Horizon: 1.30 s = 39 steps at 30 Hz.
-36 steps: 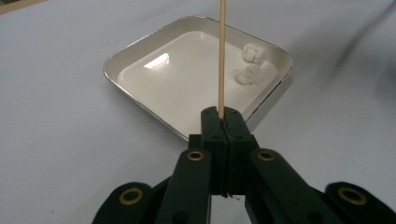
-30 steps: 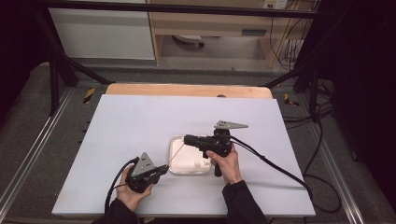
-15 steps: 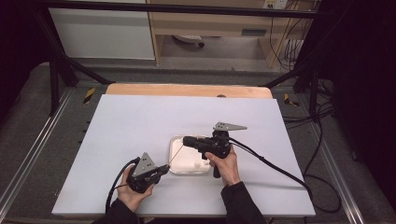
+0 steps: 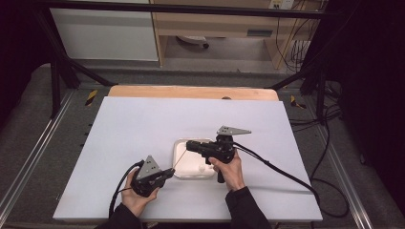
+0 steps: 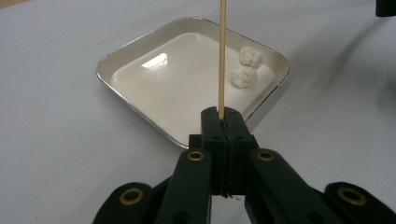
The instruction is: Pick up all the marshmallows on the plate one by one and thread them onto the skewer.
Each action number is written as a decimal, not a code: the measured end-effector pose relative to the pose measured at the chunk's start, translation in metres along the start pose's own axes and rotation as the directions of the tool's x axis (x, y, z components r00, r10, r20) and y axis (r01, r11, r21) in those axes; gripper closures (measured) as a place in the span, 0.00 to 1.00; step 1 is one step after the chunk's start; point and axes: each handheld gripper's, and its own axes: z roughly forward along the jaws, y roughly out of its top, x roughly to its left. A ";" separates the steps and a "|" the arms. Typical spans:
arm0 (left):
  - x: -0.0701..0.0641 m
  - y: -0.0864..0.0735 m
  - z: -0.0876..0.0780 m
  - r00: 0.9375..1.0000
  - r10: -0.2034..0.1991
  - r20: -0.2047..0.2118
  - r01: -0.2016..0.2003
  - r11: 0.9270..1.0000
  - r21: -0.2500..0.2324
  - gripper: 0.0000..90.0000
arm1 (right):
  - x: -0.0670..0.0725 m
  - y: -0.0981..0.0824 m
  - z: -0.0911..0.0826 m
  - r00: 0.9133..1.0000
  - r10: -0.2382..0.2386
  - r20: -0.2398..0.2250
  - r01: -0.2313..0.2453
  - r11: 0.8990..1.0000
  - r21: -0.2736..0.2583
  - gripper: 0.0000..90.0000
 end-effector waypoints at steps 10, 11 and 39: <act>0.000 0.002 0.002 1.000 -0.006 0.003 0.006 1.000 -0.023 0.99 | 0.000 -0.003 0.002 1.000 -0.002 -0.005 0.002 1.000 0.012 0.92; -0.001 0.006 0.000 1.000 -0.021 0.021 0.022 0.999 -0.049 0.99 | 0.000 -0.004 0.003 1.000 0.006 -0.018 -0.006 0.999 0.034 0.91; 0.002 0.006 0.008 0.999 -0.046 -0.006 0.046 0.998 -0.038 0.99 | 0.007 -0.027 0.023 0.999 -0.038 0.023 0.035 0.990 0.139 0.68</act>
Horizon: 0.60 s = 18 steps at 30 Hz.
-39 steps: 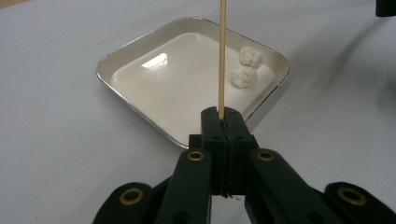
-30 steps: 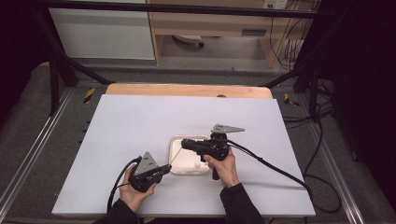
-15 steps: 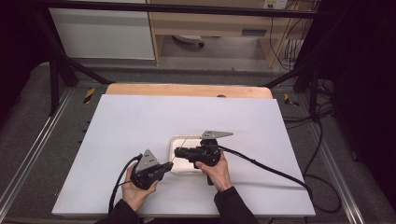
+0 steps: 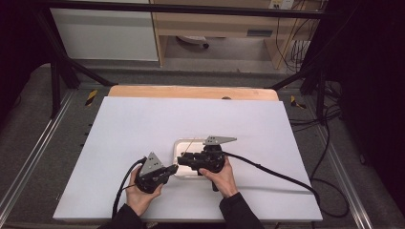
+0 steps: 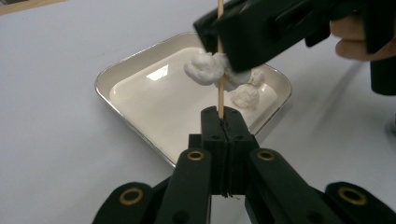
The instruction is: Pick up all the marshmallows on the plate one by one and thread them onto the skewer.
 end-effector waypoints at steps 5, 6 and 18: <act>0.004 -0.001 -0.005 1.000 -0.013 -0.003 0.013 1.000 -0.004 0.99 | 0.000 0.008 -0.012 0.995 -0.062 0.080 0.062 0.998 0.002 0.42; 0.005 -0.002 -0.006 1.000 -0.015 -0.003 0.015 1.000 -0.004 0.99 | -0.001 0.009 -0.014 0.992 -0.074 0.099 0.074 0.997 0.010 0.36; 0.012 -0.006 -0.012 1.000 -0.025 -0.006 0.025 1.000 0.009 0.99 | -0.021 0.004 -0.035 0.953 -0.178 0.247 0.148 0.980 0.135 0.10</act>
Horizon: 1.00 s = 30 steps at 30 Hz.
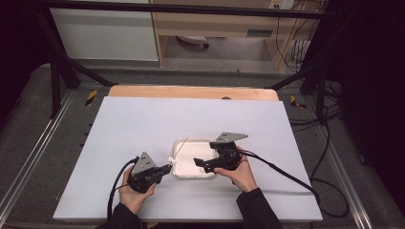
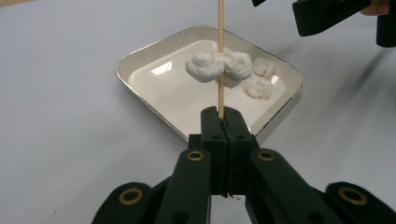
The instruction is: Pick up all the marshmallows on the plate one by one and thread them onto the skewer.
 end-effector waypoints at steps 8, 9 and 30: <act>0.001 -0.001 -0.001 1.000 -0.002 0.002 0.002 1.000 0.006 0.98 | -0.005 -0.015 0.007 0.999 -0.042 0.030 0.040 0.996 0.082 0.11; 0.001 -0.001 -0.001 1.000 0.000 0.003 0.000 1.000 0.008 0.99 | -0.005 -0.017 0.008 0.998 -0.048 0.031 0.045 0.994 0.098 0.12; 0.003 -0.003 0.000 1.000 -0.003 0.005 0.003 1.000 0.017 0.99 | -0.002 -0.032 0.024 0.999 -0.051 0.009 0.049 0.986 0.157 0.61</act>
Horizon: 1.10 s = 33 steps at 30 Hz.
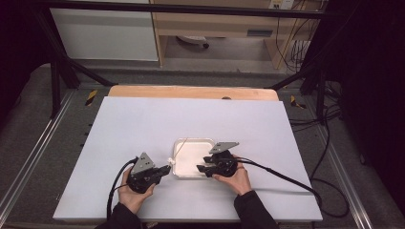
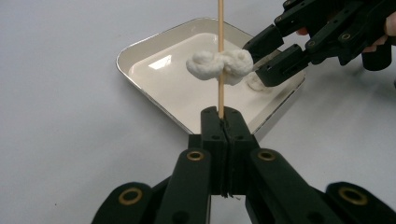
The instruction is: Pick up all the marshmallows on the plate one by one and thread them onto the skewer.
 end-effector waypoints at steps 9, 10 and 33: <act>0.000 0.000 0.000 1.000 -0.002 0.001 0.002 1.000 0.001 0.99 | 0.001 -0.004 0.004 1.000 -0.023 -0.010 0.023 1.000 0.020 0.71; 0.000 0.000 0.000 1.000 -0.002 0.001 0.002 1.000 0.001 0.99 | 0.002 -0.004 0.004 1.000 -0.028 -0.011 0.028 0.999 0.019 0.72; -0.003 0.000 0.001 1.000 0.004 0.006 -0.004 1.000 0.000 0.99 | 0.002 0.009 -0.020 0.999 0.001 -0.035 -0.004 0.997 -0.074 0.84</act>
